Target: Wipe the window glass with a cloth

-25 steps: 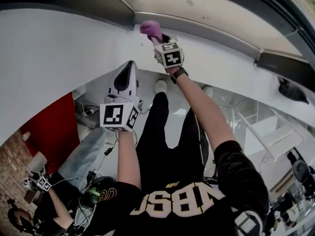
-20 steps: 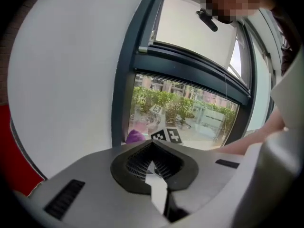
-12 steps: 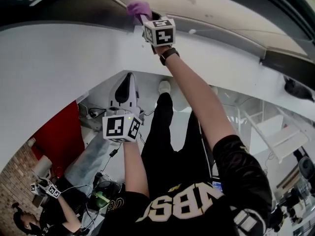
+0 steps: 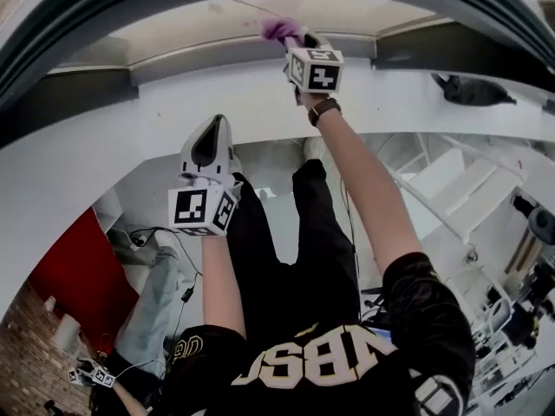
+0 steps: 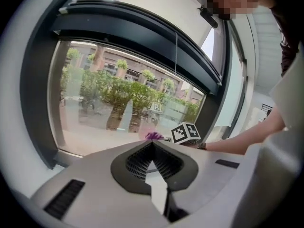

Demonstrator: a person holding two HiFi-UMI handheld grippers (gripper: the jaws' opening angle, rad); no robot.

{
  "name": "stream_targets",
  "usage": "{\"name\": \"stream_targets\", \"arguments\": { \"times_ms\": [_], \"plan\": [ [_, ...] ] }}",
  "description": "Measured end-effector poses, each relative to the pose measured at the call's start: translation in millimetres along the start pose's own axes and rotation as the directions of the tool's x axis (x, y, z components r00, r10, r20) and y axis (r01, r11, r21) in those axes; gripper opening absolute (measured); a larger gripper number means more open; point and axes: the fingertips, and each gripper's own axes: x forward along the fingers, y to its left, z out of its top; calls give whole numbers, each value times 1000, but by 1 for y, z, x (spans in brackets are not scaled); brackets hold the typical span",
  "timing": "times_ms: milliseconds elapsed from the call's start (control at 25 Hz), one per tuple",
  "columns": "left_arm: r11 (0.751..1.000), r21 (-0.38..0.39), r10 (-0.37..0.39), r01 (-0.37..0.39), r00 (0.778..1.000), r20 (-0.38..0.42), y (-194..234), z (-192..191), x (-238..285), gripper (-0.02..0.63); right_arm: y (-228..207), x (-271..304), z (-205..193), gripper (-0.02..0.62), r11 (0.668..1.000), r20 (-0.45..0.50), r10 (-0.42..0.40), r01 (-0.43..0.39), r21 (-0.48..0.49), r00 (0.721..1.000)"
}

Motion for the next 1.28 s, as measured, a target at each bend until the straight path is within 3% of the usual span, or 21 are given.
{"name": "stream_targets", "arguments": {
  "times_ms": [80,200,280,400,440,560,640,760,920,1000,1040,1120,1200,1280],
  "plan": [
    [999,8,-42,42,999,-13,-38,-6,26,18,-66,-22,11,75,993,37,-59,55,107,998],
    [997,7,-75,75,997,-26,-81,-17,42,18,-144,-58,17,76,956,70,-159,136,260,985],
    [996,-2,-91,91,996,-26,-101,-23,46,18,-188,-75,12,75,908,83,-243,196,371,967],
    [993,13,-119,120,993,-25,-114,-27,49,18,-229,-89,6,75,809,91,-349,251,531,933],
    [993,12,-119,119,993,-25,-112,-28,46,18,-233,-91,4,75,800,88,-369,268,537,925],
    [995,5,-102,102,995,-22,-85,-26,33,18,-219,-90,-8,75,830,64,-386,316,459,920],
    [996,13,-88,88,996,-18,-53,-21,23,18,-188,-82,-35,75,841,22,-368,323,434,929],
    [999,28,-37,38,999,-17,11,-12,-5,18,-95,-44,-87,75,876,-56,-261,261,405,964],
    [996,19,83,-82,996,-22,121,-7,-46,18,90,38,-137,75,935,-141,-5,54,351,990],
    [991,12,131,-130,991,-24,163,-6,-65,18,189,73,-147,75,970,-149,149,-115,216,978],
    [989,12,150,-150,988,-22,180,-4,-74,18,235,87,-145,75,972,-140,219,-203,120,966],
    [982,4,189,-189,982,-4,210,5,-91,18,309,112,-138,75,940,-125,331,-339,-46,935],
    [974,-11,225,-225,974,15,233,9,-102,18,355,140,-127,75,908,-122,388,-401,-117,914],
    [967,-9,254,-254,967,16,247,9,-111,18,384,166,-119,75,897,-119,412,-425,-122,903]
  ]
}}
